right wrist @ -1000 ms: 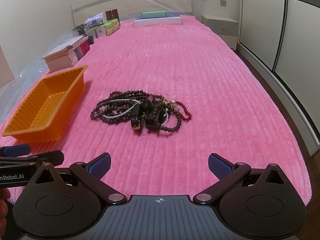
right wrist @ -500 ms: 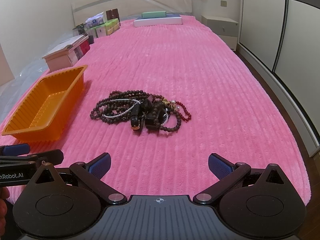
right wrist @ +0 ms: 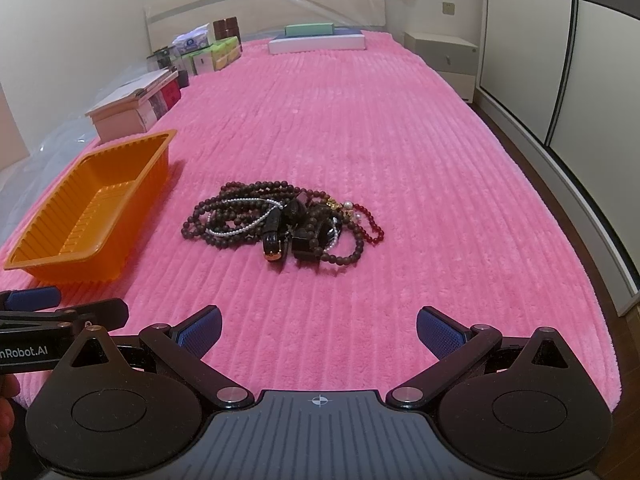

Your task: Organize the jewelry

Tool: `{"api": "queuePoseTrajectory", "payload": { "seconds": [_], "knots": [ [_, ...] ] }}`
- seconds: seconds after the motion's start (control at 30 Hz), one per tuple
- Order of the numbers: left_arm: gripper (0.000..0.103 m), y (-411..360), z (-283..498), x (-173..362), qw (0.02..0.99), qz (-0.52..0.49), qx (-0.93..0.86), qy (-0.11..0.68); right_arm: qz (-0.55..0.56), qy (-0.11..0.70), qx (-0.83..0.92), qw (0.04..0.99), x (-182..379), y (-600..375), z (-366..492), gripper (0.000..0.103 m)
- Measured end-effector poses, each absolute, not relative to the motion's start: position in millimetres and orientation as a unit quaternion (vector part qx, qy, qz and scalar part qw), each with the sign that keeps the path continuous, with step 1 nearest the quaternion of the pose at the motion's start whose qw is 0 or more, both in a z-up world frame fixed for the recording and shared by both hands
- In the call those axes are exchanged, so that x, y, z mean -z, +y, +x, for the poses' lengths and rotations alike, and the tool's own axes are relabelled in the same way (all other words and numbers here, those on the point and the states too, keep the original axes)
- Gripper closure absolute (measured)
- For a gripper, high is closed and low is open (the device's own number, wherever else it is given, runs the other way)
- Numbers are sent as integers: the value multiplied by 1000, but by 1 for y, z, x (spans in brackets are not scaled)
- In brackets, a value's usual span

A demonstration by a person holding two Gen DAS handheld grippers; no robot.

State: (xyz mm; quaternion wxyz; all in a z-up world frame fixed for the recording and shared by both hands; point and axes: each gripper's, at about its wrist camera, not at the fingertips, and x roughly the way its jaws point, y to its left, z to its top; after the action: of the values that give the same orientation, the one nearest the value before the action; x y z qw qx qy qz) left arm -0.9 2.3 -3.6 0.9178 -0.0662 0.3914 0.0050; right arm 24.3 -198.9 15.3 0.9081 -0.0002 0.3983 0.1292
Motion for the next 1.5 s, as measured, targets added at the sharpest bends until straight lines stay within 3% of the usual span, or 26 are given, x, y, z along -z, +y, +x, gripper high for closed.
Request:
{"api": "queuePoseTrajectory", "payload": {
  "seconds": [0.43, 0.73, 1.0, 1.13, 1.27, 1.43, 1.5],
  "knots": [
    [4, 9, -3, -1, 920, -80, -7, 384, 0, 399, -130, 908, -15, -197, 25, 0],
    [11, 86, -20, -31, 932, -134, -77, 328, -11, 397, -137, 907, -13, -182, 33, 0],
    [31, 188, -16, -18, 925, -148, -173, 305, -30, 398, -142, 906, -11, -160, 50, 0],
    [48, 221, -5, 2, 919, -177, -162, 314, -41, 404, -144, 902, -5, -147, 60, 0],
    [70, 235, 5, 23, 912, -208, -137, 325, -47, 409, -146, 899, 1, -135, 69, 0],
    [87, 243, 15, 39, 903, -240, -112, 338, -55, 414, -147, 897, 7, -123, 78, 0],
    [87, 244, 18, 43, 900, -248, -107, 342, -55, 417, -148, 895, 10, -120, 81, 0]
  ]
}}
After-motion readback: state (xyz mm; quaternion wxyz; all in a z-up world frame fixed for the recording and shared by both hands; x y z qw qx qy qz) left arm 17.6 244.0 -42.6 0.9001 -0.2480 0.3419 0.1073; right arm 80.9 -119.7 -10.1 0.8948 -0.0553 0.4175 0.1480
